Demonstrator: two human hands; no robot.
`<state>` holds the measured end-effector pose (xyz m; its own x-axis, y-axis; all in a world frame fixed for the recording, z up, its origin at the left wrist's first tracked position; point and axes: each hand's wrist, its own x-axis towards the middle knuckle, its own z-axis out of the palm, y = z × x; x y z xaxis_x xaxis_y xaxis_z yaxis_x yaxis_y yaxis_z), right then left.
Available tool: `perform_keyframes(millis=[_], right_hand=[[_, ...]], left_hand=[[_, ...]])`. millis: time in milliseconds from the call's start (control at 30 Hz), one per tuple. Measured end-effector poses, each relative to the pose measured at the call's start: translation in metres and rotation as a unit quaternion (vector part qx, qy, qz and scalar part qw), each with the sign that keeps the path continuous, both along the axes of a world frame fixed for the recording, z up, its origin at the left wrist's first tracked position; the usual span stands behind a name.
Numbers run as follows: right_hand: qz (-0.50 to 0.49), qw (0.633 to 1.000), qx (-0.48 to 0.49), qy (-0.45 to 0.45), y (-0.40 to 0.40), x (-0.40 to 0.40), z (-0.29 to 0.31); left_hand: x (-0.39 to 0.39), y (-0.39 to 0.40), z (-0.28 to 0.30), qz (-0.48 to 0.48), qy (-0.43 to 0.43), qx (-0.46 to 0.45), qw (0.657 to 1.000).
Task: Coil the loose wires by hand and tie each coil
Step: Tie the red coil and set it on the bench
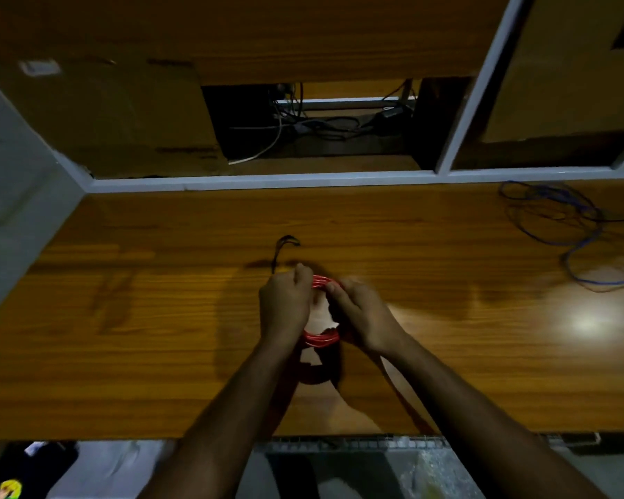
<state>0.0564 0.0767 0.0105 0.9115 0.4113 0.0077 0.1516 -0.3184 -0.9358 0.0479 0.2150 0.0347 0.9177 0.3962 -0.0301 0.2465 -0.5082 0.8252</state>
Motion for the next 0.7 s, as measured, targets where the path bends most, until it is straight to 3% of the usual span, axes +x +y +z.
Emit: perform_keyframes(millis=[100,167,267,400,700], right_hand=[[0.036,0.988,0.068,0.134,0.030,0.017,-0.005],[-0.001,0.980,0.080,0.183,0.048,0.032,-0.016],[-0.078,0.993,-0.080,0.040,0.078,0.060,-0.039],[-0.134,0.944,-0.284,-0.107,0.098,0.101,-0.049],[-0.147,0.908,-0.342,-0.192,0.097,0.132,-0.061]], left_hand=[[0.005,0.038,-0.006,0.029,0.013,-0.031,0.999],[0.005,0.058,-0.010,0.053,0.025,-0.042,0.997],[0.008,0.081,-0.017,0.077,0.040,-0.048,0.995],[0.013,0.095,-0.017,0.075,0.038,-0.057,0.995],[0.014,0.084,-0.017,0.060,0.060,-0.056,0.995]])
